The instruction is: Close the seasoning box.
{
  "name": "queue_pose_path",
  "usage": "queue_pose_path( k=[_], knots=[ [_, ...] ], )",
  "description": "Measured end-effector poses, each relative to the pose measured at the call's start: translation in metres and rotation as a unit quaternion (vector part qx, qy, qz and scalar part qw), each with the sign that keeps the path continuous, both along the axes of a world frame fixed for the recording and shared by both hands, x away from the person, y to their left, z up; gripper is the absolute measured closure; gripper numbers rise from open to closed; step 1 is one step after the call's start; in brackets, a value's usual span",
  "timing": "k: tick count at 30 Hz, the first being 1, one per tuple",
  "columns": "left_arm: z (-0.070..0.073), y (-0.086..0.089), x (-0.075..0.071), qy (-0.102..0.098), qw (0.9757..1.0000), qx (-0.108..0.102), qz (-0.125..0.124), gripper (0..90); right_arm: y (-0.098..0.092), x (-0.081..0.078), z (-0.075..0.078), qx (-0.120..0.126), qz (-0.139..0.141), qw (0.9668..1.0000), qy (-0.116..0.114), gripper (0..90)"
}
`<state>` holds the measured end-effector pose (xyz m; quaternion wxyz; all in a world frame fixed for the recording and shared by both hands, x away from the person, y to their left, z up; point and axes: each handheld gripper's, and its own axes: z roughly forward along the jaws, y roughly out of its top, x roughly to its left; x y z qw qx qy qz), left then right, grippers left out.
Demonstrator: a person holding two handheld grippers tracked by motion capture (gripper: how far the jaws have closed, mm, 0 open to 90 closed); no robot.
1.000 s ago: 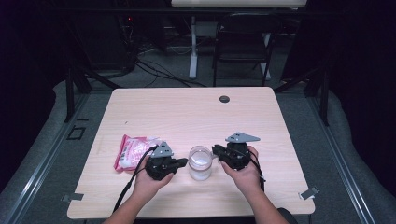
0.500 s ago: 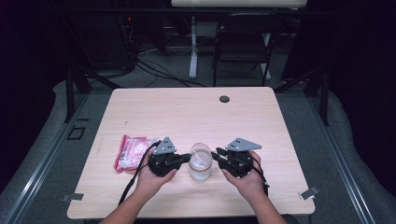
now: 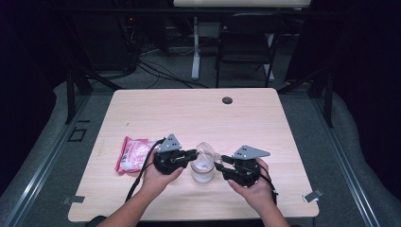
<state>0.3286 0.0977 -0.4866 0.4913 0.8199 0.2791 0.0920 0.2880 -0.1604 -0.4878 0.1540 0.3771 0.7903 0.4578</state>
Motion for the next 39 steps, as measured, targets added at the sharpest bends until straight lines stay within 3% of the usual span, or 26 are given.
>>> queue_pose_path(
  k=[4, 8, 12, 17, 22, 26, 31, 39],
  knots=[
    [0.002, 0.0, -0.001, -0.005, 1.0, -0.003, -0.003, 78.8, 0.001, -0.002, 0.0, 0.001, 0.009, 1.0, -0.001, 57.8],
    [0.004, 0.0, -0.003, -0.009, 0.9999, -0.009, 0.001, 76.1, 0.007, -0.003, -0.002, -0.016, 0.022, 0.9996, 0.0, 55.9],
    [0.003, 0.001, -0.003, -0.01, 0.9999, -0.006, 0.004, 74.0, 0.012, -0.004, -0.003, -0.03, 0.017, 0.9994, -0.008, 54.6],
    [0.002, 0.001, -0.003, -0.013, 0.9999, -0.005, 0.006, 71.4, 0.012, -0.002, -0.006, -0.029, 0.012, 0.9995, -0.007, 53.9],
    [-0.002, 0.0, -0.001, -0.014, 0.9998, 0.007, 0.016, 65.6, 0.013, -0.002, -0.006, -0.031, 0.013, 0.9994, -0.009, 54.2],
    [-0.009, -0.001, 0.002, -0.003, 0.9997, 0.014, 0.02, 62.0, 0.013, -0.002, -0.006, -0.031, 0.013, 0.9994, -0.009, 54.2],
    [-0.016, -0.004, 0.004, -0.002, 0.9988, 0.037, 0.031, 57.7, 0.012, -0.002, -0.006, -0.029, 0.013, 0.9994, -0.011, 54.2],
    [-0.023, -0.006, 0.007, 0.005, 0.998, 0.057, 0.029, 58.9, 0.011, -0.002, -0.006, -0.024, 0.009, 0.9996, -0.013, 54.4]
  ],
)
